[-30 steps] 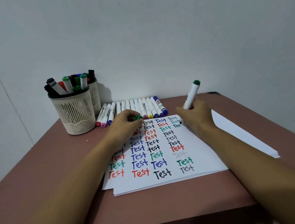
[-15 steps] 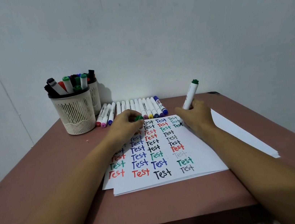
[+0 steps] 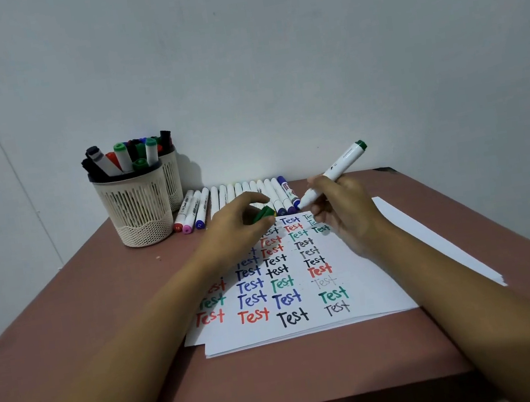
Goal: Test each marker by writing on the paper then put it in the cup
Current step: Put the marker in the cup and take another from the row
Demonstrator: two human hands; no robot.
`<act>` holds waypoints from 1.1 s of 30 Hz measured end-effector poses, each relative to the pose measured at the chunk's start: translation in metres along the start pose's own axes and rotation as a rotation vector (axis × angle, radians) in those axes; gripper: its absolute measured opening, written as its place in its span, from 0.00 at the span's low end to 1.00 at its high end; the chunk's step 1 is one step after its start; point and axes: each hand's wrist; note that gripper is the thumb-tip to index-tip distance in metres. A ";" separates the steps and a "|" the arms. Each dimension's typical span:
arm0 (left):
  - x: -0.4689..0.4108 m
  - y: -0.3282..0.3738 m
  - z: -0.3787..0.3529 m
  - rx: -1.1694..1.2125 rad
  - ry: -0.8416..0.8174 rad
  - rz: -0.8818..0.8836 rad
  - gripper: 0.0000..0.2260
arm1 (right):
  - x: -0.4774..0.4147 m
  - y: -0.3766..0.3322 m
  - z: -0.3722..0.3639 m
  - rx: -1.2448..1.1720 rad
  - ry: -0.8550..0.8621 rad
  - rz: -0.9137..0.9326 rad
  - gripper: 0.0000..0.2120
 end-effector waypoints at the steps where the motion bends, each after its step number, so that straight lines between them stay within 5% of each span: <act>1: 0.000 0.000 -0.001 0.005 -0.001 0.002 0.11 | 0.000 -0.001 -0.001 -0.026 -0.007 -0.014 0.10; 23: 0.006 0.014 -0.003 -0.069 -0.017 -0.106 0.09 | 0.007 0.003 -0.004 0.048 -0.174 -0.043 0.08; 33: 0.004 0.009 -0.010 -0.443 0.211 -0.454 0.09 | 0.012 0.004 -0.010 -0.021 -0.106 -0.149 0.12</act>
Point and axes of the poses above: each hand's wrist, its own x-axis away from the middle knuckle, its own z-axis out of the back of the hand, y = z × x, and after that the axes turned 11 degrees about -x, right-handed
